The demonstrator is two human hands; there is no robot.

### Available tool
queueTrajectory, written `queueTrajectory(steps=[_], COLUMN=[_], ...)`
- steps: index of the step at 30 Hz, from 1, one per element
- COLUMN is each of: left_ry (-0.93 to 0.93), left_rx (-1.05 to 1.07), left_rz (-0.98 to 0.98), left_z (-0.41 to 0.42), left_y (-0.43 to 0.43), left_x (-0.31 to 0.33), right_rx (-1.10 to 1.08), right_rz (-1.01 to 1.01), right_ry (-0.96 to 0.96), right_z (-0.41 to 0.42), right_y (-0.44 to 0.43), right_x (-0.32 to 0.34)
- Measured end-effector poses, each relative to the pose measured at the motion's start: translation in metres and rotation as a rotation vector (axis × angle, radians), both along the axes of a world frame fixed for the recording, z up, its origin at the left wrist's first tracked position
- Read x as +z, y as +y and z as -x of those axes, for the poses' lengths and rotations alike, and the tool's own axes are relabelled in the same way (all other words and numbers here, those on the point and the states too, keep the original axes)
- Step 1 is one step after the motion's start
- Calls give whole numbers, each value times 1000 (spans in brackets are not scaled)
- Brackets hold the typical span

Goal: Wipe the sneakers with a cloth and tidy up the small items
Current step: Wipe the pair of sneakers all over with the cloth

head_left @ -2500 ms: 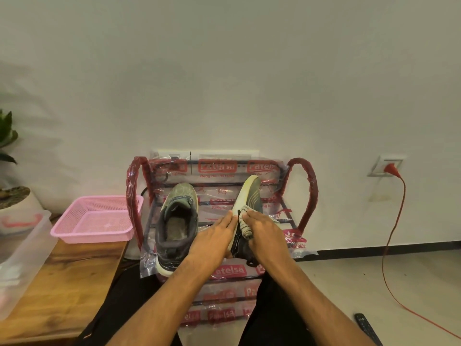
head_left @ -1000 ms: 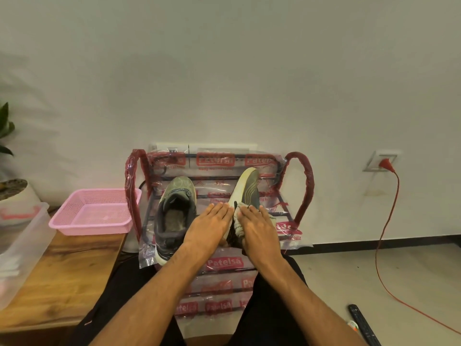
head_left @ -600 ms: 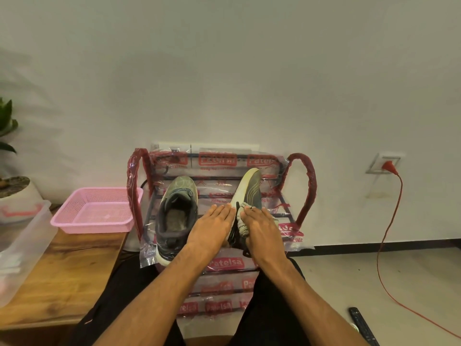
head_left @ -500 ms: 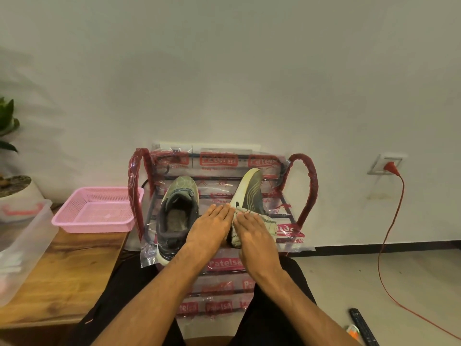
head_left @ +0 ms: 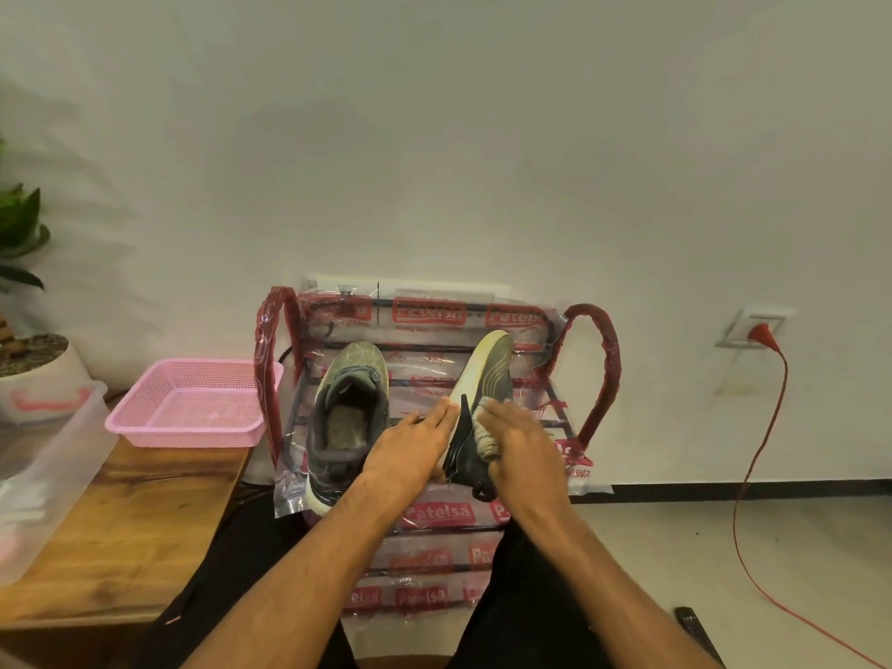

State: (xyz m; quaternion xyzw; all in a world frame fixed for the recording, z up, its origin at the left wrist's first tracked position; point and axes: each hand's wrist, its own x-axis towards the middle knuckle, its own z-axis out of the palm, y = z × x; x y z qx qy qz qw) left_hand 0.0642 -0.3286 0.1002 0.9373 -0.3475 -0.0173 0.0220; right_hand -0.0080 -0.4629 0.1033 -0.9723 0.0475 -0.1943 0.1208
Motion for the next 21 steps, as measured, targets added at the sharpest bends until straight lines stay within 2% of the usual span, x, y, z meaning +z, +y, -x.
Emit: queueTrajectory(steps=[3, 6, 10, 14, 18, 21], left_ry=[-29, -35, -38, -60, -48, -52], left_rx=[6, -4, -11, -17, -24, -21], left_rz=[7, -5, -25, -23, -21, -49], left_z=[0, 0, 0, 0, 1, -1], left_y=[1, 0, -3, -2, -3, -3], left_x=[-3, -2, 0, 0, 1, 1], right_rx=[88, 61, -42, 67, -21, -9], right_rz=[138, 233, 269, 317, 331, 317], right_ry=[42, 34, 86, 88, 88, 105], right_z=[6, -2, -17, -1, -12, -23], right_y=[20, 11, 5, 20, 0, -10], right_x=[-26, -28, -19, -28, -18, -16])
